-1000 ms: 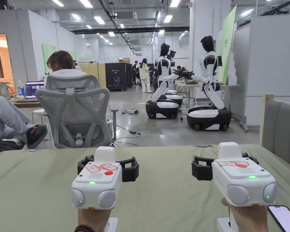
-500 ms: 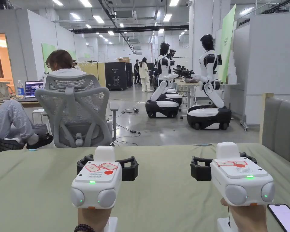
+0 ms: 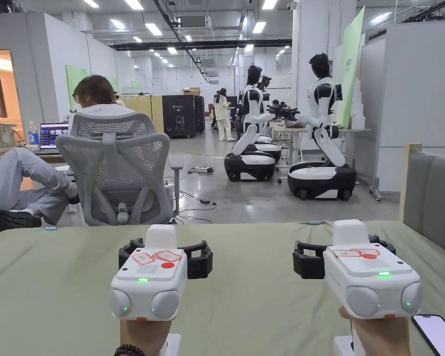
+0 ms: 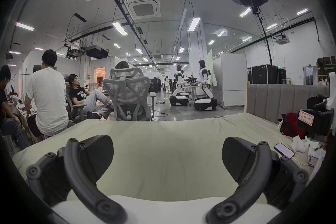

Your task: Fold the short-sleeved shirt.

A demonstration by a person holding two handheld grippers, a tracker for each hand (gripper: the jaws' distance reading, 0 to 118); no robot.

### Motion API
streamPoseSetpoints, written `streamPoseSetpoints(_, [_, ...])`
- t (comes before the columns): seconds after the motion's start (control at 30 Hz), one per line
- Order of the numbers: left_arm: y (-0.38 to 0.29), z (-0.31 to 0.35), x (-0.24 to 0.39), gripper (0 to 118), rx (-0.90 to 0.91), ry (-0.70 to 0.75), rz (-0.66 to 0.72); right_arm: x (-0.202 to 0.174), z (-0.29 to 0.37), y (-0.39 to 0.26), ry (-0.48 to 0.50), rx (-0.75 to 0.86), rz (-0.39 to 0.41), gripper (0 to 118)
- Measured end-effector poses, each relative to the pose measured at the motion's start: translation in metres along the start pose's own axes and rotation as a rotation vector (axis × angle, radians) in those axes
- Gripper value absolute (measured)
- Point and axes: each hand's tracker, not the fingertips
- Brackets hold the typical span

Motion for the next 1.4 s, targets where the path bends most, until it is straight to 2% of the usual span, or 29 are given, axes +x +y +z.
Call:
streamPoseSetpoints(0.47, [0.001,0.003,0.000,118,-0.003,-0.003,0.000,-0.003,-0.001,-0.004,-0.041,-0.004,0.026,118])
streamPoseSetpoints(0.63, [0.001,0.002,0.001,118,-0.006,-0.002,-0.006,0.003,-0.001,-0.006,0.027,-0.002,-0.020,118])
streamPoseSetpoints(0.8, [0.000,-0.001,0.003,118,-0.009,-0.006,-0.012,0.000,0.000,0.003,-0.018,-0.040,-0.084,118])
streamPoseSetpoints(0.87, [0.001,-0.001,0.005,118,-0.008,-0.004,-0.019,0.004,0.000,0.005,0.035,-0.022,-0.101,118])
streamPoseSetpoints(0.9, [0.001,-0.001,0.006,118,-0.007,-0.006,-0.022,0.006,0.000,0.006,0.084,-0.008,-0.089,118])
streamPoseSetpoints(0.93, [0.001,-0.001,0.006,118,-0.007,-0.007,-0.022,0.007,0.000,0.006,0.090,-0.008,-0.076,118])
streamPoseSetpoints(1.07, [0.001,-0.001,0.007,118,-0.001,-0.010,-0.025,0.004,-0.001,0.004,-0.008,-0.001,-0.047,118])
streamPoseSetpoints(1.3, [-0.002,-0.002,0.005,118,-0.009,-0.002,-0.019,0.012,-0.001,0.003,-0.006,0.005,-0.096,118])
streamPoseSetpoints(1.4, [-0.002,-0.001,0.004,118,-0.012,0.002,-0.023,0.009,-0.001,0.008,-0.054,-0.004,-0.116,118])
